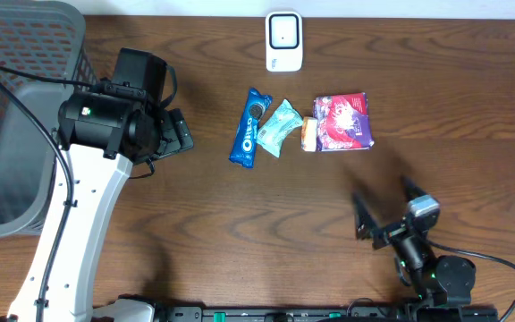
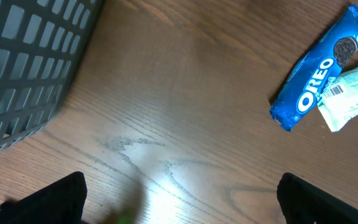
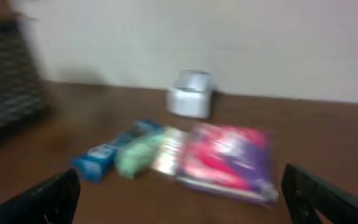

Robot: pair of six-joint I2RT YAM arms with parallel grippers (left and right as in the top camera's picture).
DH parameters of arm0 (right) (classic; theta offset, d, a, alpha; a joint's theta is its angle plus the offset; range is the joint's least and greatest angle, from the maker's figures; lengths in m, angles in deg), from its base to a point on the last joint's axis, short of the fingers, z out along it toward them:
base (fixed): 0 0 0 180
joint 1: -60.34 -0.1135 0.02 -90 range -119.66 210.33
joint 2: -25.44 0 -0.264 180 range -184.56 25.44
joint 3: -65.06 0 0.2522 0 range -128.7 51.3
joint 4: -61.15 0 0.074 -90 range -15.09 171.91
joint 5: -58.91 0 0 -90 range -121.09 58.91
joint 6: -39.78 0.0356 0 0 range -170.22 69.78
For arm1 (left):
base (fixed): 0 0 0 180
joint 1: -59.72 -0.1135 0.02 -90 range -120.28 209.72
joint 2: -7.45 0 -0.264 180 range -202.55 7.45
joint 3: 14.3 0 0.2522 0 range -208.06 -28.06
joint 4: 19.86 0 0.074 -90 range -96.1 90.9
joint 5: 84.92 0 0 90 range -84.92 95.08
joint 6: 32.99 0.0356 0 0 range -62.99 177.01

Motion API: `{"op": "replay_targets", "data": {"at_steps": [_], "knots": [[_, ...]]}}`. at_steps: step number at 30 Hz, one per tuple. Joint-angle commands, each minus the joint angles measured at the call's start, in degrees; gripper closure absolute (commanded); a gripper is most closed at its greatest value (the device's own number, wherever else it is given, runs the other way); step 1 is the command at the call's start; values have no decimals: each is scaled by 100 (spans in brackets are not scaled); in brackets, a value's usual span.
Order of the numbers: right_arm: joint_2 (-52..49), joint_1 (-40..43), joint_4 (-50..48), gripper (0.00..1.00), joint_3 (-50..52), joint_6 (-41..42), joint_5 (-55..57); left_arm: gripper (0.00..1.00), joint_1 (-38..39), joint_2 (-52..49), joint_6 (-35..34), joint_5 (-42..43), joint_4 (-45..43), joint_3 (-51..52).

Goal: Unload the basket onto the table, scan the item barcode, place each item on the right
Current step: 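Move the right gripper toward the pad pack and grasp it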

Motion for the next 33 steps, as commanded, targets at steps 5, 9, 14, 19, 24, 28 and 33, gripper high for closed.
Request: {"op": "replay_targets", "data": {"at_steps": [5,9,14,19,24,28,33], "knots": [[24,-24,-2166,1,4,1115,-1147,2,-28,63,-33,-33,20,-26],[22,-17,-3062,1,-48,909,-664,3,-28,63,-33,-33,20,-26],[-686,-11,-1617,1,-1351,17,-142,2,-28,63,-33,-33,20,-26],[-2400,-9,426,1,-3322,-787,-144,2,-28,63,-33,-33,17,-26],[-4710,-9,2957,1,-5705,-1502,-144,2,-28,63,-33,-33,20,-26],[-6275,-9,4339,1,-7132,-1657,-249,2,-28,63,-33,-33,20,-26],[-7355,-20,5036,1,-7567,-1633,-660,2,-28,63,-31,-33,17,-26]]}}
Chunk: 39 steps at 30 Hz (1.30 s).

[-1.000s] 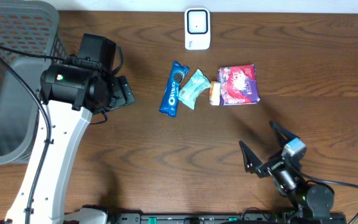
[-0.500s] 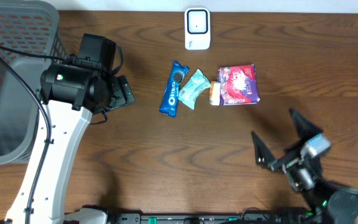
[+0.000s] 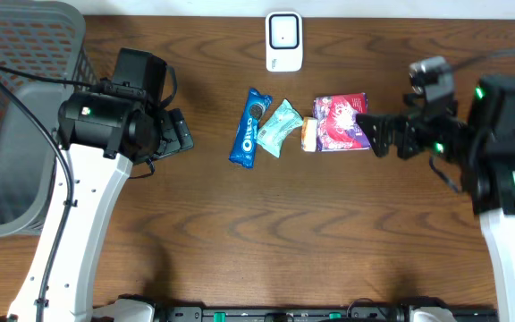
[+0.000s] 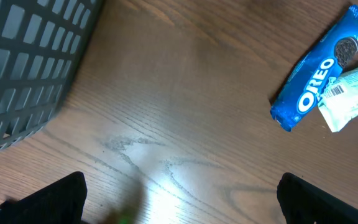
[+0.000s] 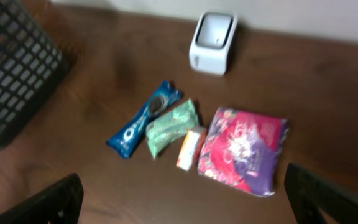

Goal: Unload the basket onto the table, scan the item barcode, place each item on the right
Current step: 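Move the right gripper toward the pad pack and grasp it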

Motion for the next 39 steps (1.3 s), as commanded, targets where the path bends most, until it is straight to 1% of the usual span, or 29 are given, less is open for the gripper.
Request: {"op": "replay_targets", "data": {"at_steps": [1,3,6,9,10,12,14,15,16,17,19,23,26,28,29,31,34,37,39], "knots": [[-509,-24,321,1,-140,-144,-295,2,-24,63,-31,-35,15,-26],[-894,-24,393,1,-140,-149,-225,2,-24,63,-28,-35,17,-26],[-1381,-15,234,1,-142,-76,-201,2,-24,63,-31,-35,17,-26],[-1794,-17,105,3,-149,942,385,2,-24,63,-31,-35,17,-26],[-1906,-28,118,4,-153,946,339,2,-24,63,-31,-35,17,-26],[-2131,-136,197,14,-157,979,330,2,-24,63,-31,-35,15,-26],[-2302,-295,190,31,-157,1113,361,2,-24,63,-28,-35,17,-26],[-2446,-428,127,45,-157,1285,361,2,-24,63,-31,-35,17,-26],[-2533,-514,72,52,-157,1375,356,2,-24,63,-31,-35,17,-26],[-2643,-625,2,62,-157,1447,358,2,-24,63,-31,-35,17,-26],[-2894,-857,-131,72,-157,1598,424,2,-24,63,-28,-35,17,-26],[-3370,-1200,-540,79,-157,1934,778,2,-24,63,-31,-35,17,-26],[-3711,-1384,-940,77,-157,2122,804,2,-24,63,-31,-35,15,-26],[-3936,-1475,-1235,72,-157,2223,800,2,-24,63,-28,-35,17,-26],[-4109,-1556,-1517,70,-157,2264,660,2,-24,63,-31,-35,17,-26],[-4232,-1639,-1725,66,-157,2260,452,2,-24,63,-31,-35,17,-26],[-4304,-1790,-1989,66,-166,2262,136,2,-24,63,-31,-35,15,-26],[-4177,-1779,-1432,63,-702,2081,328,2,-24,63,-31,-35,17,-26],[-4113,-1665,-782,56,-1300,1950,671,2,-24,63,-31,-35,15,-26]]}}
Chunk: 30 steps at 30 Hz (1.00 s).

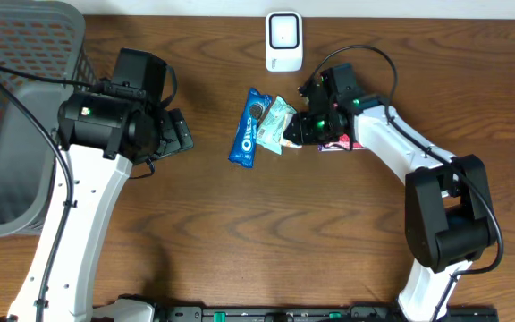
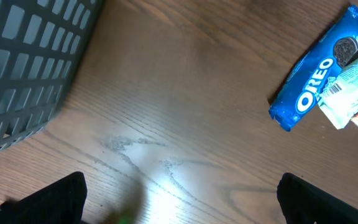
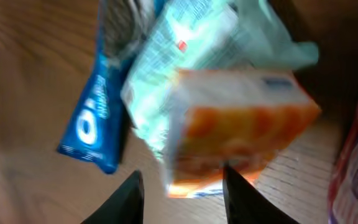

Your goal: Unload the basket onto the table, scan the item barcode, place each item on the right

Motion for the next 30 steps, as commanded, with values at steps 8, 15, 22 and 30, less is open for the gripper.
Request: {"op": "replay_targets", "data": {"at_steps": [8,15,22,30], "knots": [[153,848,2312,15,-2164,-765,2376,2,-24,63,-31,-33,17,-26],[-164,1873,2686,15,-2159,-1239,1237,2,-24,63,-31,-33,15,-26],[-850,2264,2951,23,-2159,-2420,-358,2,-24,63,-31,-33,15,-26],[-1766,2170,2815,58,-2159,-2411,-358,2,-24,63,-31,-33,17,-26]]}}
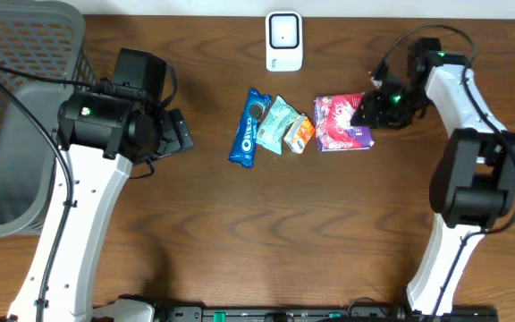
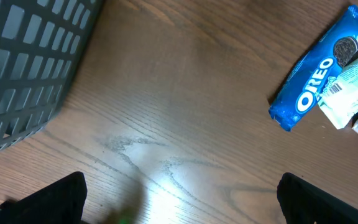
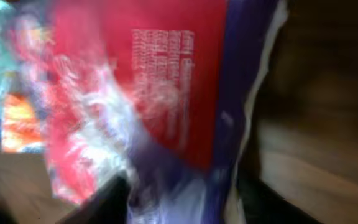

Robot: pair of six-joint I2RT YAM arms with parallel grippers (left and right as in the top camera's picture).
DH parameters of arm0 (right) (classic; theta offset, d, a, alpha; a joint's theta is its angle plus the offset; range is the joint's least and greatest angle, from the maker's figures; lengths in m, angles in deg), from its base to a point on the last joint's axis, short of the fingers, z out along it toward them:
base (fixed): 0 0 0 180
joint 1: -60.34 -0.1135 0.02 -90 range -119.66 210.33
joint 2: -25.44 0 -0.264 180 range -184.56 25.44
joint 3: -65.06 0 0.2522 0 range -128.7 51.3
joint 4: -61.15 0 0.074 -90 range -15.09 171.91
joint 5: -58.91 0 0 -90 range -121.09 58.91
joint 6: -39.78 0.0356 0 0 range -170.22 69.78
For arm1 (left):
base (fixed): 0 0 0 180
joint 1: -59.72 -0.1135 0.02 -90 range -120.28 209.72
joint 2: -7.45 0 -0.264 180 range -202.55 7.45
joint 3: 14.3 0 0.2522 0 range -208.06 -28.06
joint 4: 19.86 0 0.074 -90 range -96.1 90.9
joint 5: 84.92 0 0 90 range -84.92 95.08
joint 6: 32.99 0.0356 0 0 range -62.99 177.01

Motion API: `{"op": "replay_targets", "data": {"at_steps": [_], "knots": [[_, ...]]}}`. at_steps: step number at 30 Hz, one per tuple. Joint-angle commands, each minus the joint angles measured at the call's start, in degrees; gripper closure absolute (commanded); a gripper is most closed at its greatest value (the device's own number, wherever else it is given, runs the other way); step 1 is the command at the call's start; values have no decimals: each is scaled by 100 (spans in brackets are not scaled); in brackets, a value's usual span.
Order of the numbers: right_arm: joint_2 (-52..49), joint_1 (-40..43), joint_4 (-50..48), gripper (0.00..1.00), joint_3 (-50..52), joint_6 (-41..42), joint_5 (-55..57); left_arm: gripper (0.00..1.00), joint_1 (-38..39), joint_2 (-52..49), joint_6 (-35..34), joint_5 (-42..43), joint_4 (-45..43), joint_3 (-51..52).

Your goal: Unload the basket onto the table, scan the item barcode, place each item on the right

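Four items lie in a row on the wooden table: a blue Oreo pack (image 1: 249,127), a mint-green packet (image 1: 276,125), a small orange box (image 1: 299,134) lying askew, and a red-and-purple packet (image 1: 340,122). The white scanner (image 1: 283,40) stands at the far edge. My right gripper (image 1: 371,109) is at the red-and-purple packet's right edge. In the blurred right wrist view the packet (image 3: 166,93) fills the gap of the gripper (image 3: 182,199), whose jaws stand apart. My left gripper (image 2: 179,199) hangs open over bare wood, left of the Oreo pack (image 2: 316,78).
A grey mesh basket (image 1: 25,107) takes up the table's left end and shows at the top left of the left wrist view (image 2: 23,68). The left arm's body reaches over the table beside it.
My right gripper has moved from the orange box, right to the red-and-purple packet's right edge. The orange box now lies tilted, slightly left of the packet. The left arm has not moved.
My right arm was folded low at the near edge, open. Then it hung open to the right of the items. A second ago its jaws were around the orange box. Now they are at the red-and-purple packet, and the box is skewed. The left arm stayed still.
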Motion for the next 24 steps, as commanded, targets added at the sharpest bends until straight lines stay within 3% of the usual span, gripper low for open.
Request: {"op": "replay_targets", "data": {"at_steps": [1,4,5,15,20,24], "knots": [[-372,-26,-4,70,-52,-120,-197,2,-24,63,-31,-35,17,-26],[-382,-24,-24,88,-61,-120,-195,2,-24,63,-28,-35,17,-26],[-350,-24,-22,99,-85,-120,-166,2,-24,63,-28,-35,17,-26],[780,-310,175,99,-514,1137,2938,2,-24,63,-31,-35,15,-26],[1213,-782,205,99,-514,1838,5357,2,-24,63,-31,-35,17,-26],[1082,-1213,527,99,-483,3195,8098,2,-24,63,-31,-35,17,-26]]}}
